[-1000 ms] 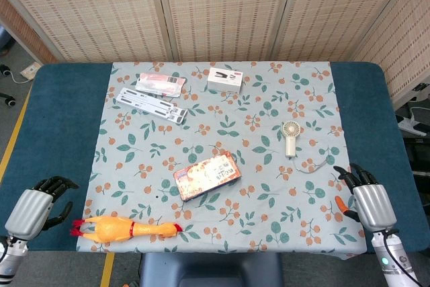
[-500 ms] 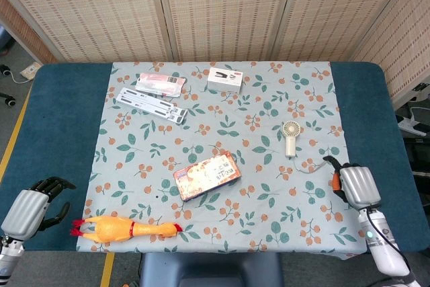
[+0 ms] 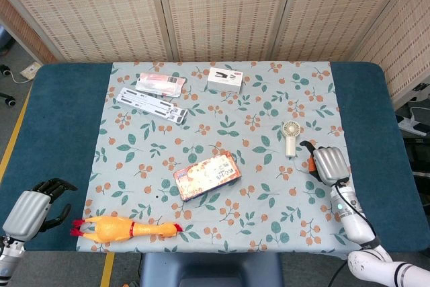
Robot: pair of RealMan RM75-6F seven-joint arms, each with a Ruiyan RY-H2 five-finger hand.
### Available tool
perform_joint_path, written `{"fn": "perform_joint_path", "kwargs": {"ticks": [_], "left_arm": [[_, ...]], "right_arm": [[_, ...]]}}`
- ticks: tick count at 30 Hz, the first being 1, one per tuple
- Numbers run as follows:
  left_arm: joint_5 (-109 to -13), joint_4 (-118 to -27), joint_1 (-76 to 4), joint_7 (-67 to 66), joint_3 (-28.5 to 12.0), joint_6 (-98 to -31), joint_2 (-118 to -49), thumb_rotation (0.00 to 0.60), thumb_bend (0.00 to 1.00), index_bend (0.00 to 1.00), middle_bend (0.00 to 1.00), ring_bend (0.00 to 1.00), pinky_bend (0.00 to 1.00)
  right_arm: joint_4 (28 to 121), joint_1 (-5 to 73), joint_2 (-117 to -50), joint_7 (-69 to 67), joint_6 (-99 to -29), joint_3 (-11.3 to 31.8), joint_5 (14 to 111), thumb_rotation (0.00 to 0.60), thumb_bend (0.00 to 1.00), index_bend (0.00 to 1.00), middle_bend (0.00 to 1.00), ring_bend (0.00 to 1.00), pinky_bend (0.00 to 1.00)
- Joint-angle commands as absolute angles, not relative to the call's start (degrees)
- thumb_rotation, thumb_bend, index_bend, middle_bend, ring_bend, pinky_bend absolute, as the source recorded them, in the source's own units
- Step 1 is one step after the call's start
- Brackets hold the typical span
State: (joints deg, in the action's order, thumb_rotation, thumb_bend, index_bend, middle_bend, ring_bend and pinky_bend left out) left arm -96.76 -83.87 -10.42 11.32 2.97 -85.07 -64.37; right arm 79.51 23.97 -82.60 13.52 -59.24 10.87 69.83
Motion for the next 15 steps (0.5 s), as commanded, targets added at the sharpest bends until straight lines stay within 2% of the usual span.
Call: {"fn": "perform_joint_path", "kwargs": {"ticks": [1, 6, 15], "left_arm": [[-96.8, -83.9, -10.4, 11.3, 3.0, -85.2, -64.3, 0.600, 0.45, 0.35, 0.35, 0.26, 0.37], [-96.7, -84.0, -10.3, 11.4, 3.0, -85.3, -64.2, 0.600, 0.45, 0.35, 0.35, 0.26, 0.37], [-96.9, -84.0, -10.3, 11.6, 3.0, -85.3, -64.2, 0.600, 0.45, 0.35, 0.35, 0.26, 0.37]], "right_arm": [[80.2, 25.1, -83.3, 15.2, -57.1, 11.6, 66.3, 0.600, 0.93, 0.15, 0.78, 0.52, 0.53], [84.0, 26.0, -83.0, 17.1, -55.0, 11.8, 61.1, 0.600, 0.94, 0.05, 0.78, 0.53, 0.54], [88.6, 27.6, -82.4, 21.1, -55.3, 11.9, 55.5, 0.600, 0.94, 0.02, 0.79, 0.53, 0.55]]}}
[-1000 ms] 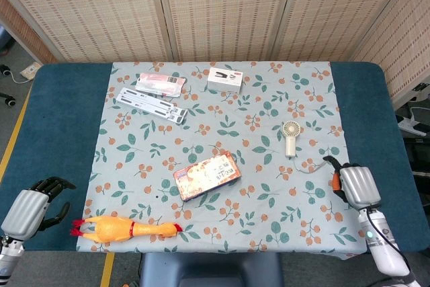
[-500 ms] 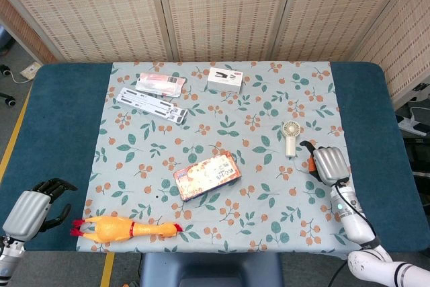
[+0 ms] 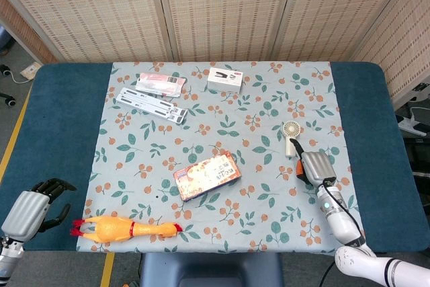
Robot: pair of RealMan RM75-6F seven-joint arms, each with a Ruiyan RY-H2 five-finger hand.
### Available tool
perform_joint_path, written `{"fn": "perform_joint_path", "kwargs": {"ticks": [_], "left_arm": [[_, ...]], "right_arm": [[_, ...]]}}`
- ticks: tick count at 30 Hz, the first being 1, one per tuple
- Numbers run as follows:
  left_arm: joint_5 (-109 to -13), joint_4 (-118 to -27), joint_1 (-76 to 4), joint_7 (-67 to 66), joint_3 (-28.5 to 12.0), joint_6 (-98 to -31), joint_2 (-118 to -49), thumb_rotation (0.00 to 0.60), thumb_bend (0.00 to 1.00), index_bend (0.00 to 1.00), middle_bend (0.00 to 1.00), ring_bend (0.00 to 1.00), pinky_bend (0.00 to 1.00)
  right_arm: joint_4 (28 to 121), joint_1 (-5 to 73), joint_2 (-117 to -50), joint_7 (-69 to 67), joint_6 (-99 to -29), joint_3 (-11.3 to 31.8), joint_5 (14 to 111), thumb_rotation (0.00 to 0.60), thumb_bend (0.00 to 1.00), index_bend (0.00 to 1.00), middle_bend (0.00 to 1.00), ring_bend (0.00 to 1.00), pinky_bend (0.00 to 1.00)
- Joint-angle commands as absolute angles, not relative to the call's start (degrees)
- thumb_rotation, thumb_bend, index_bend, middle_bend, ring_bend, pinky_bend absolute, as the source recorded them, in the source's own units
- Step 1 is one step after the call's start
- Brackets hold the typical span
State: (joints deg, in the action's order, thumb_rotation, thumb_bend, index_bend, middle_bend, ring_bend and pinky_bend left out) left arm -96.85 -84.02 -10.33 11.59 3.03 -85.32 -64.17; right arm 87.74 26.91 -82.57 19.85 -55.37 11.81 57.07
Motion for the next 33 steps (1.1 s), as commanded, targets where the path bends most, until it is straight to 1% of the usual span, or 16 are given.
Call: {"fn": "perform_joint_path", "kwargs": {"ticks": [1, 7, 13, 20, 26, 33], "left_arm": [[-96.9, -84.0, -10.3, 11.6, 3.0, -85.3, -64.2, 0.600, 0.45, 0.35, 0.35, 0.26, 0.37], [-96.9, -84.0, -10.3, 11.8, 3.1, -85.3, -64.1, 0.600, 0.45, 0.35, 0.35, 0.26, 0.37], [-96.7, -84.1, -10.3, 11.9, 3.0, -85.2, -64.0, 0.600, 0.45, 0.35, 0.35, 0.26, 0.37], [-96.9, -84.1, -10.3, 11.9, 3.1, -85.3, -64.0, 0.600, 0.45, 0.35, 0.35, 0.26, 0.37], [-96.9, -84.1, -10.3, 11.9, 3.1, -85.3, -64.0, 0.600, 0.45, 0.35, 0.35, 0.26, 0.37], [-97.0, -84.1, -10.3, 11.9, 3.1, -85.4, -64.0, 0.600, 0.45, 0.35, 0.35, 0.26, 0.37]], "right_arm": [[88.9, 27.9, -82.4, 21.5, -55.2, 11.9, 54.6, 0.600, 0.94, 0.02, 0.79, 0.53, 0.55], [90.5, 29.8, -81.6, 23.6, -53.5, 12.5, 47.0, 0.600, 0.95, 0.01, 0.80, 0.54, 0.56], [90.4, 31.7, -81.8, 27.4, -55.9, 12.3, 42.6, 0.600, 0.95, 0.02, 0.80, 0.54, 0.56], [88.8, 33.5, -82.4, 29.6, -55.8, 11.8, 37.0, 0.600, 0.95, 0.02, 0.80, 0.54, 0.56], [86.8, 34.8, -83.0, 29.7, -54.5, 11.2, 34.6, 0.600, 0.95, 0.02, 0.80, 0.54, 0.56], [84.6, 35.7, -84.0, 28.6, -53.1, 10.6, 34.2, 0.600, 0.95, 0.03, 0.80, 0.54, 0.56]]}}
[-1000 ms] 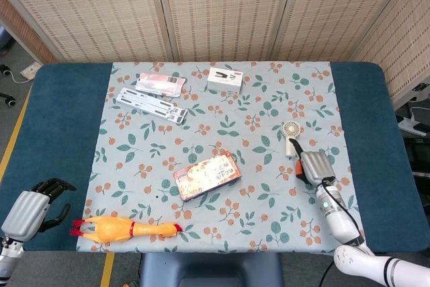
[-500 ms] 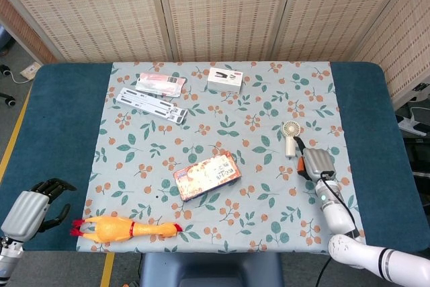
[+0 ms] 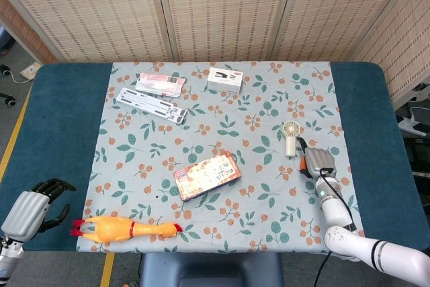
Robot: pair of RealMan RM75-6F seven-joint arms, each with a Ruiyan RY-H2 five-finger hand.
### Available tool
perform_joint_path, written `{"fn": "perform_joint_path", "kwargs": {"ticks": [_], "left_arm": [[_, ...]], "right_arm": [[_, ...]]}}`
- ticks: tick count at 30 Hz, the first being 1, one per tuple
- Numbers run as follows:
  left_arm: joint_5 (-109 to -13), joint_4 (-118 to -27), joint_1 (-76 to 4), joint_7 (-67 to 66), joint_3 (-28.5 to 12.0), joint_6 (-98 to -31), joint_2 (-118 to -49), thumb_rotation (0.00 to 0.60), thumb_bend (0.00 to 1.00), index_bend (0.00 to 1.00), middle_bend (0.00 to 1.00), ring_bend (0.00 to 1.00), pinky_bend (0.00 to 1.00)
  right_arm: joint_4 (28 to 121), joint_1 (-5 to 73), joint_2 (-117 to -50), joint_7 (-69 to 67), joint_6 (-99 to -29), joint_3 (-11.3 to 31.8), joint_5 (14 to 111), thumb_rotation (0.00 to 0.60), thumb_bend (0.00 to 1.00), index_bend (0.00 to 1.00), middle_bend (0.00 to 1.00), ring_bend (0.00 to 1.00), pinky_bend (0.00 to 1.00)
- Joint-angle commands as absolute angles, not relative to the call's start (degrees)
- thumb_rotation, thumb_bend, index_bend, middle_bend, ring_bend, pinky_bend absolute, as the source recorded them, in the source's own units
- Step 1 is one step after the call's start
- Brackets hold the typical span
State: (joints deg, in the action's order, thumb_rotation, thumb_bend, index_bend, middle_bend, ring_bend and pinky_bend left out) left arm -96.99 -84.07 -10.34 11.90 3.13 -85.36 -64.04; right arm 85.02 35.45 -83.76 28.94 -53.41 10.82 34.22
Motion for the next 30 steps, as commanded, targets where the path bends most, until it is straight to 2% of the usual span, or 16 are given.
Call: {"fn": "perform_joint_path", "kwargs": {"ticks": [1, 30], "left_arm": [[-97.0, -84.0, -10.3, 11.9, 3.1, -85.4, -64.0, 0.600, 0.45, 0.35, 0.35, 0.26, 0.37], [-97.0, -84.3, -10.3, 12.2, 3.0, -85.7, -63.8, 0.600, 0.45, 0.35, 0.35, 0.26, 0.37]], "right_arm": [[84.4, 35.8, -84.1, 28.5, -52.9, 10.5, 34.2, 0.600, 0.95, 0.03, 0.80, 0.54, 0.56], [81.2, 37.5, -86.2, 25.2, -51.6, 9.4, 35.0, 0.600, 0.95, 0.03, 0.80, 0.54, 0.56]]}}
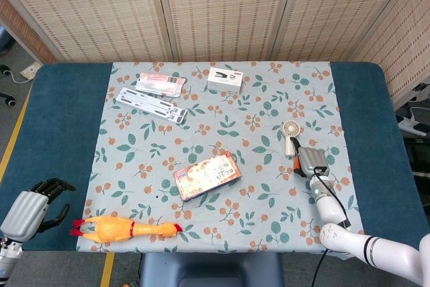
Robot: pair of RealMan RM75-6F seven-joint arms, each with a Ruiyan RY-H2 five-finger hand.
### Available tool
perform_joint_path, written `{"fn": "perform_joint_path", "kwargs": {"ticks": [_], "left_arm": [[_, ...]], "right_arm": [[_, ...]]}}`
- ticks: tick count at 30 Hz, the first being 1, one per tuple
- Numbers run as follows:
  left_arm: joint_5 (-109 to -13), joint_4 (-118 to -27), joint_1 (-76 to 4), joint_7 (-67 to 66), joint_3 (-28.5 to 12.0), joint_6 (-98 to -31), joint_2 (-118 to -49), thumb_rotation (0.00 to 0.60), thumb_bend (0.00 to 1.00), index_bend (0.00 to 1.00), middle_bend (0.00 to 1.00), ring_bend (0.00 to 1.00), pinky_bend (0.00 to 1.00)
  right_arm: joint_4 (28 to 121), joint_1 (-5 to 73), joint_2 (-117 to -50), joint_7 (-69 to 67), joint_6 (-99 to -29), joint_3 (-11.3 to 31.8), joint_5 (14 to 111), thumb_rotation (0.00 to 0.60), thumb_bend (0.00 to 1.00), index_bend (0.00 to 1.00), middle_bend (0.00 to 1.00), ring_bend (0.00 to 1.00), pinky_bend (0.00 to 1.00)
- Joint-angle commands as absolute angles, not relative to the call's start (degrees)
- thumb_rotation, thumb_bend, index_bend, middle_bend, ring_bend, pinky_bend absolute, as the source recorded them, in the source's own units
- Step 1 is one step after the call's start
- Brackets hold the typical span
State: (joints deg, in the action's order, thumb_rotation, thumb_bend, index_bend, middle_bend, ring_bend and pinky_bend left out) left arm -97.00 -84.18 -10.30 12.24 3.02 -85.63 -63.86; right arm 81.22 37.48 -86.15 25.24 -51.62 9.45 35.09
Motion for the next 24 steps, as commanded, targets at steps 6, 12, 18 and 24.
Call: {"fn": "perform_joint_path", "kwargs": {"ticks": [6, 12, 18, 24], "left_arm": [[-97.1, -84.0, -10.1, 12.4, 3.1, -85.9, -63.8, 0.600, 0.45, 0.35, 0.35, 0.26, 0.37], [-97.1, -84.0, -10.1, 12.5, 3.1, -85.9, -63.9, 0.600, 0.45, 0.35, 0.35, 0.26, 0.37], [-97.1, -84.2, -10.2, 12.4, 3.0, -85.9, -63.9, 0.600, 0.45, 0.35, 0.35, 0.26, 0.37], [-97.0, -84.2, -10.2, 12.5, 3.0, -85.9, -63.8, 0.600, 0.45, 0.35, 0.35, 0.26, 0.37]], "right_arm": [[80.6, 37.5, -86.3, 24.9, -51.2, 9.1, 34.6, 0.600, 0.95, 0.03, 0.80, 0.54, 0.56], [79.9, 37.6, -86.5, 24.5, -50.9, 8.9, 34.5, 0.600, 0.95, 0.03, 0.80, 0.54, 0.56], [79.5, 37.6, -86.5, 24.0, -50.5, 8.8, 34.3, 0.600, 0.95, 0.03, 0.80, 0.54, 0.56], [79.2, 37.6, -86.6, 23.7, -50.3, 8.7, 34.2, 0.600, 0.95, 0.03, 0.80, 0.54, 0.56]]}}
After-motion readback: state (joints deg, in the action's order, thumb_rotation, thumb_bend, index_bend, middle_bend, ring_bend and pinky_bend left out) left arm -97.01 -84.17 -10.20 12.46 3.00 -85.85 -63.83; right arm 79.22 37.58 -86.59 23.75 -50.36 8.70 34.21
